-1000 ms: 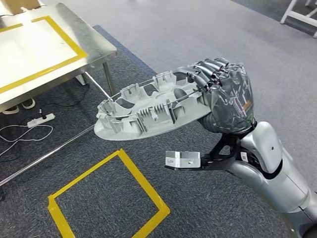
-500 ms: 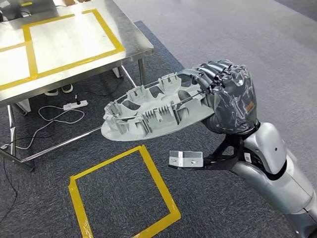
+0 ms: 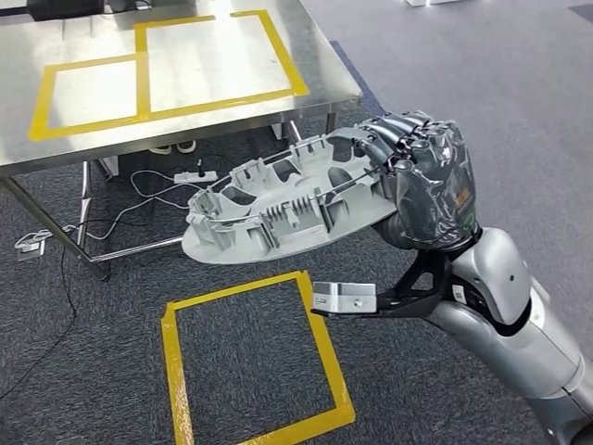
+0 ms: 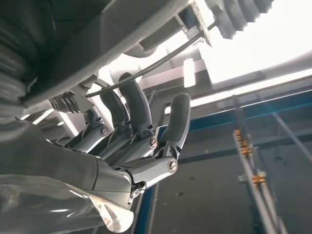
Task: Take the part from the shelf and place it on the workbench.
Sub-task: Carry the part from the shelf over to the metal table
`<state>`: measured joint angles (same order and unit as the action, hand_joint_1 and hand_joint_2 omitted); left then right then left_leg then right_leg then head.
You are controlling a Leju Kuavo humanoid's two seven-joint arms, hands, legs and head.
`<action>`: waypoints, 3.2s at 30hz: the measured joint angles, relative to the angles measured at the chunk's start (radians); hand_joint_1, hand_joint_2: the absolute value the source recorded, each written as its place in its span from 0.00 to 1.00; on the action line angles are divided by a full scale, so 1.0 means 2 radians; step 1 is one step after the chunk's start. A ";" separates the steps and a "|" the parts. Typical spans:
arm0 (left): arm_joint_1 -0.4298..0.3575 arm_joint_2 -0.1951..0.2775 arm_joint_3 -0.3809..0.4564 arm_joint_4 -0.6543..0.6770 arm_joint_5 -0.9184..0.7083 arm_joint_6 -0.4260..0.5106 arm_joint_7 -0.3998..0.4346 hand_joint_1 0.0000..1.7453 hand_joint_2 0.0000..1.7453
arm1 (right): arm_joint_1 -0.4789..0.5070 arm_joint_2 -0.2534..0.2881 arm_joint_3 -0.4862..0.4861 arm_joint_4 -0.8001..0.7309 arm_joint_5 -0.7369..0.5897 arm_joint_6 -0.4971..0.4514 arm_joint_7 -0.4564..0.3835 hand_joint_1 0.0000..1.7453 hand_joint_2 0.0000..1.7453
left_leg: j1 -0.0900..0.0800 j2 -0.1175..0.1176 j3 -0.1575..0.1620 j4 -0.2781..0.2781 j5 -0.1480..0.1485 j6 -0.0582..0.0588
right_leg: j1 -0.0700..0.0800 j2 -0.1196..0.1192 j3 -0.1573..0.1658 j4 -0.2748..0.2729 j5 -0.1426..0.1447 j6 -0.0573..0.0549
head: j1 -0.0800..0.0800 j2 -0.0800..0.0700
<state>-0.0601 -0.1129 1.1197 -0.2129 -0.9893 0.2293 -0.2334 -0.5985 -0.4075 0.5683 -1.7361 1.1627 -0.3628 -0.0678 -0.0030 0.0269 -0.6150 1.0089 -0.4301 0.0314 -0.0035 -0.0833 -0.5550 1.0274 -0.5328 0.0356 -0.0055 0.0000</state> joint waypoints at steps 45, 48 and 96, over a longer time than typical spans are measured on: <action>0.001 0.001 -0.015 0.000 -0.023 -0.054 -0.039 0.00 1.00 | -0.008 -0.001 -0.009 0.002 0.027 0.001 0.019 1.00 1.00 | 0.003 -0.023 -0.001 0.010 -0.011 -0.010 | -0.005 0.043 -0.021 -0.006 0.029 -0.004 | 0.003 0.000; 0.001 0.002 -0.016 0.000 -0.024 -0.055 -0.042 0.00 1.00 | -0.010 -0.001 -0.011 0.002 0.027 0.002 0.019 1.00 1.00 | 0.004 -0.021 -0.012 0.039 -0.030 -0.018 | -0.008 0.041 -0.016 -0.009 0.028 -0.012 | 0.002 0.000; 0.006 0.004 -0.024 0.000 -0.040 -0.053 -0.041 0.00 1.00 | -0.007 -0.002 -0.010 0.000 0.027 0.009 0.021 1.00 1.00 | 0.007 -0.017 -0.017 0.013 -0.001 0.006 | -0.009 0.042 -0.002 0.058 -0.028 0.013 | 0.007 0.000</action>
<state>-0.0484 -0.1047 1.0716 -0.2125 -1.0684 0.1240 -0.3155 -0.6117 -0.4124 0.5486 -1.7353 1.2173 -0.3449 -0.0260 0.0103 -0.0081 -0.6497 1.0342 -0.4317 0.0436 -0.0219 0.0001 -0.5594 1.1439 -0.5896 0.0621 0.0094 0.0000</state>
